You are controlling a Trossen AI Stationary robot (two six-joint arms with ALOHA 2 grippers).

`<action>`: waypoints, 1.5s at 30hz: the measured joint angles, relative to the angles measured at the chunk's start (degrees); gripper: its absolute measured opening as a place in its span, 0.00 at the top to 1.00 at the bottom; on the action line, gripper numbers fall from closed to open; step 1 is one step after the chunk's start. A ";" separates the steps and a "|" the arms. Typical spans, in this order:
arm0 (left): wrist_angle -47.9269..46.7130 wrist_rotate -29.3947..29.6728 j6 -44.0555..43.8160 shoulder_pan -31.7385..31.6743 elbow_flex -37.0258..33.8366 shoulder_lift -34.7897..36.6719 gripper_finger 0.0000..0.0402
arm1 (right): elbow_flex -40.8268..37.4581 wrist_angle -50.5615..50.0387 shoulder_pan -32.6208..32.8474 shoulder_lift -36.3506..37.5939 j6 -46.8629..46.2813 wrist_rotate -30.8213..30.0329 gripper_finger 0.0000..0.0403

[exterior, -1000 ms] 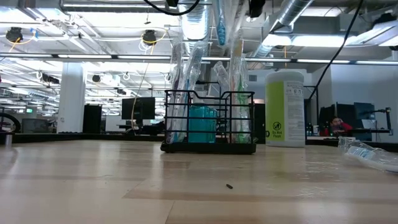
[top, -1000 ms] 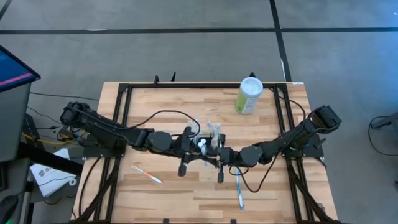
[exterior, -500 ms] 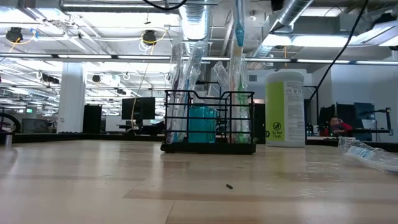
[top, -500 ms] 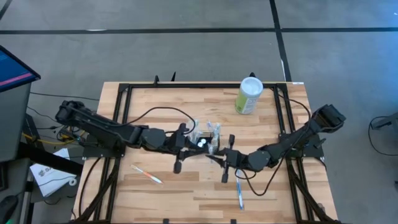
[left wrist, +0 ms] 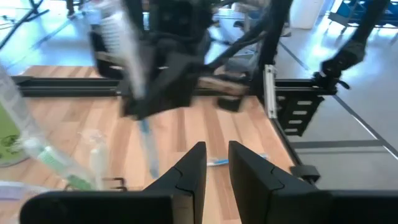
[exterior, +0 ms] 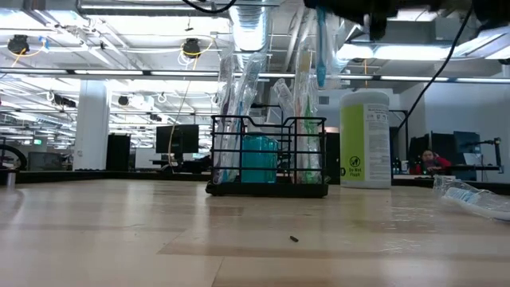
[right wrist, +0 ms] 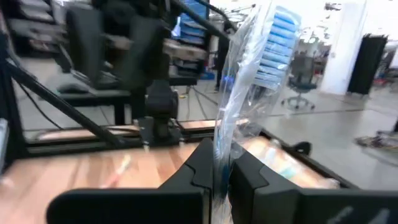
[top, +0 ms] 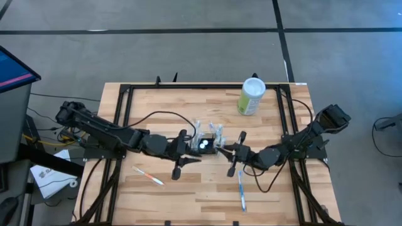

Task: Pick & Place toothbrushing station
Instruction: Put the left blue toothbrush into the right compartment of the organizer

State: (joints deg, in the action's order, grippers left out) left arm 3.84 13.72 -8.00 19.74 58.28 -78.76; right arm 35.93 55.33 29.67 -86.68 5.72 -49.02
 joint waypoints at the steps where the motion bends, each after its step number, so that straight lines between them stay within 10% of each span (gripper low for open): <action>1: 0.00 0.00 -0.01 0.28 0.00 0.00 0.85 | -1.15 1.93 -0.02 0.08 1.19 -0.31 0.97; 45: 8.58 1.74 -7.14 3.40 -9.64 -0.02 0.85 | -5.22 5.21 -8.54 -2.65 -1.06 3.05 0.97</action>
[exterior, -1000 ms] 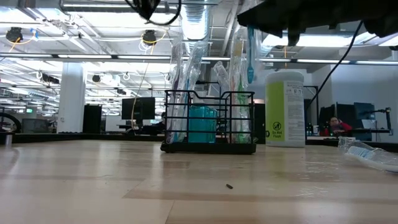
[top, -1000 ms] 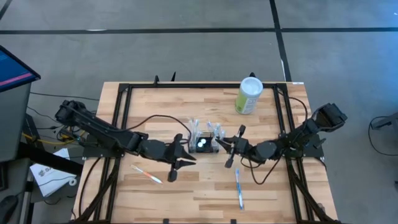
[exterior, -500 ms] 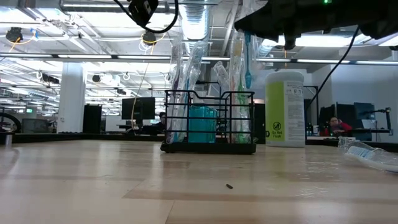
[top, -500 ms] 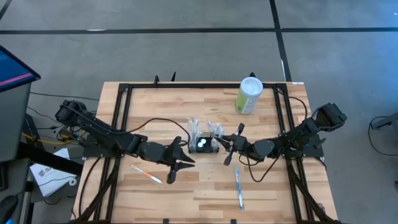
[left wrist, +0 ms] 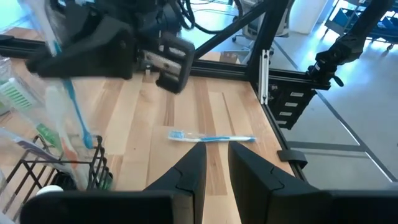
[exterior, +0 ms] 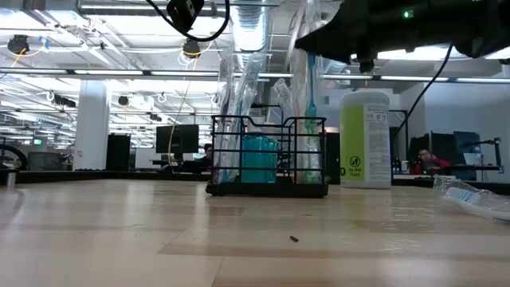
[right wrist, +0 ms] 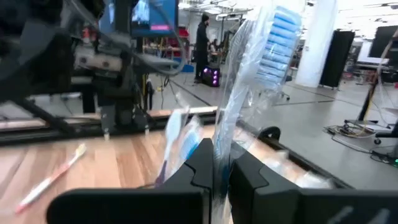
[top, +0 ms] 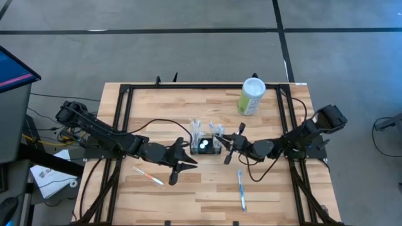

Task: Pick & Place toothbrushing station
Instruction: Put the left blue toothbrush into the right compartment of the organizer

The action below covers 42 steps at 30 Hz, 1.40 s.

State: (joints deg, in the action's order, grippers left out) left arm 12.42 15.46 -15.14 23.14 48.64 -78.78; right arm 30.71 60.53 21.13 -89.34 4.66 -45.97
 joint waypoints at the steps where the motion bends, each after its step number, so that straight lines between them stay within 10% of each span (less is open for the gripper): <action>1: 0.04 0.00 0.00 0.00 0.00 0.00 0.85 | -0.02 -0.23 -0.02 -0.42 -0.02 0.14 0.97; 42: 1.59 0.01 -0.13 0.35 0.00 0.00 0.85 | -0.04 -1.31 -0.25 -1.01 -1.70 0.45 0.96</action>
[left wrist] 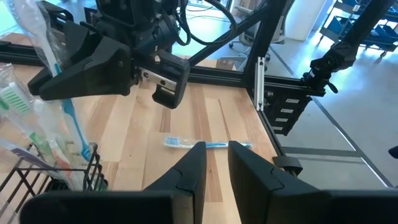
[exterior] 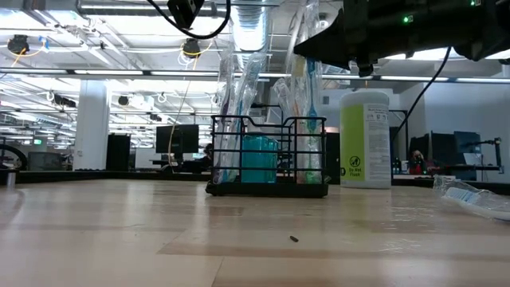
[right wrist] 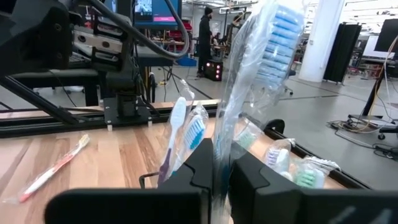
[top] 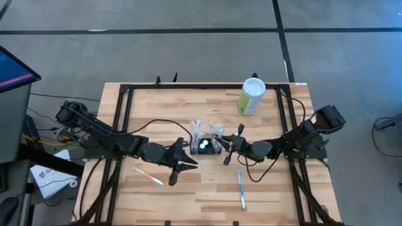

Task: Pick & Place toothbrushing station
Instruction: Put the left blue toothbrush into the right compartment of the organizer

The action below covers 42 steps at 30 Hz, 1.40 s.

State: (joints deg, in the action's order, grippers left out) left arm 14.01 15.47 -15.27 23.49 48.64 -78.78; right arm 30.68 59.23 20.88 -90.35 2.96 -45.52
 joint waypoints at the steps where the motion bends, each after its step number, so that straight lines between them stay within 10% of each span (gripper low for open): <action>1: 0.04 0.01 0.00 0.00 0.00 0.00 0.85 | 0.00 -0.21 -0.02 0.00 0.00 -0.01 0.96; 42: 1.49 -0.21 1.27 0.00 0.00 0.00 0.85 | -0.04 0.83 4.23 -0.02 -0.17 -7.28 0.94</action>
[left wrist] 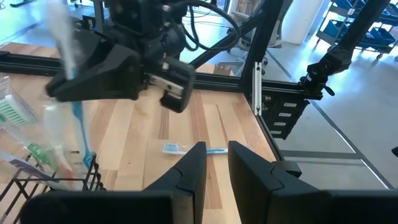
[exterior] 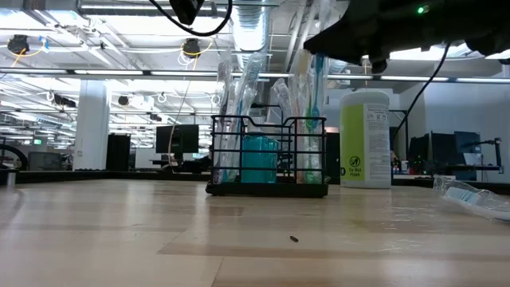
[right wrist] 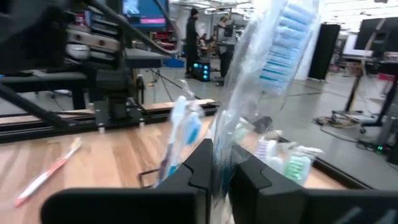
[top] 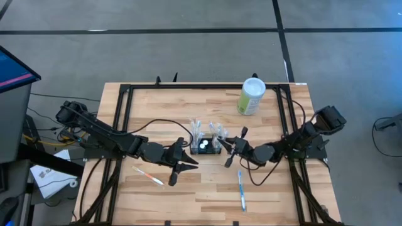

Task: Pick & Place toothbrushing station
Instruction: Put the left blue toothbrush into the right compartment of the organizer

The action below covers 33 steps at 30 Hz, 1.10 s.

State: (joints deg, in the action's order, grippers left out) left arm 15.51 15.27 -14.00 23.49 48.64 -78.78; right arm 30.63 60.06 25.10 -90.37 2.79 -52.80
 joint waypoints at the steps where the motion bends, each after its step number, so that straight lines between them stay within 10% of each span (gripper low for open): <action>1: 0.00 0.00 0.00 0.00 0.00 0.00 0.85 | 0.00 0.00 0.14 0.00 0.00 0.02 0.92; 33: 0.02 0.22 1.73 -0.17 0.00 0.00 0.85 | 0.02 -2.46 0.21 2.25 1.53 -1.24 0.86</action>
State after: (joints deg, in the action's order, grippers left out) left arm 15.53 15.49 -12.27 23.32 48.64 -78.78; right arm 30.65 57.60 25.32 -88.12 4.32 -54.04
